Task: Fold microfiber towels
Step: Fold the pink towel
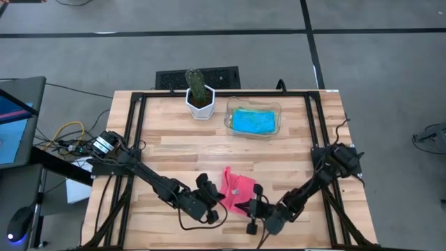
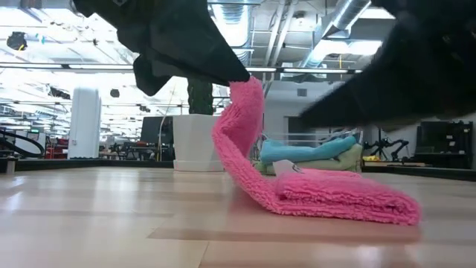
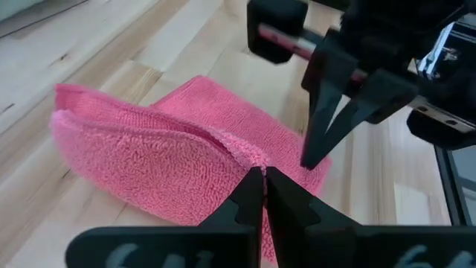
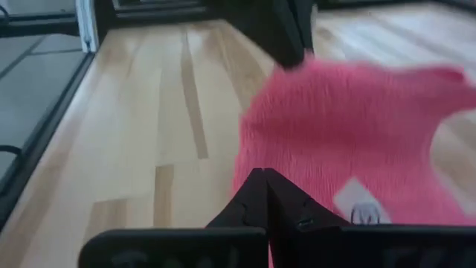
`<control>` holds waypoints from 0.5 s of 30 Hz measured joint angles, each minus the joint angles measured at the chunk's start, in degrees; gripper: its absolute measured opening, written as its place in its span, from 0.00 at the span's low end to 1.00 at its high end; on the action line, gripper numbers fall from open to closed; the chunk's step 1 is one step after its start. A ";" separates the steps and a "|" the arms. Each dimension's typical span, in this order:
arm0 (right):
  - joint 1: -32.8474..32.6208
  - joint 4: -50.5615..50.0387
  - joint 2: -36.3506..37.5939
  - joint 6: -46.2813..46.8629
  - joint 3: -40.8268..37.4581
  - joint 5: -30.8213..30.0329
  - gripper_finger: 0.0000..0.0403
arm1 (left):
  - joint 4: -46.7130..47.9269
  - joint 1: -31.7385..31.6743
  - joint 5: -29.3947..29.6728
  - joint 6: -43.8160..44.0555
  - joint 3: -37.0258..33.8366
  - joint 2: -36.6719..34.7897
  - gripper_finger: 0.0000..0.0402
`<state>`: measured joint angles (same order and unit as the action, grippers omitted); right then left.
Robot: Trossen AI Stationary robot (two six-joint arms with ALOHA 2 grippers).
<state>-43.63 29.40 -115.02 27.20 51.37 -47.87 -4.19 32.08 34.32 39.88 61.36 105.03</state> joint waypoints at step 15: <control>5.16 2.56 -10.41 5.28 4.93 11.56 0.04 | -0.30 -0.15 -1.37 -0.27 0.00 0.04 0.00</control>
<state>-38.47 31.96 -125.43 32.48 56.31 -36.31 -4.50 31.92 32.95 39.61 61.36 105.08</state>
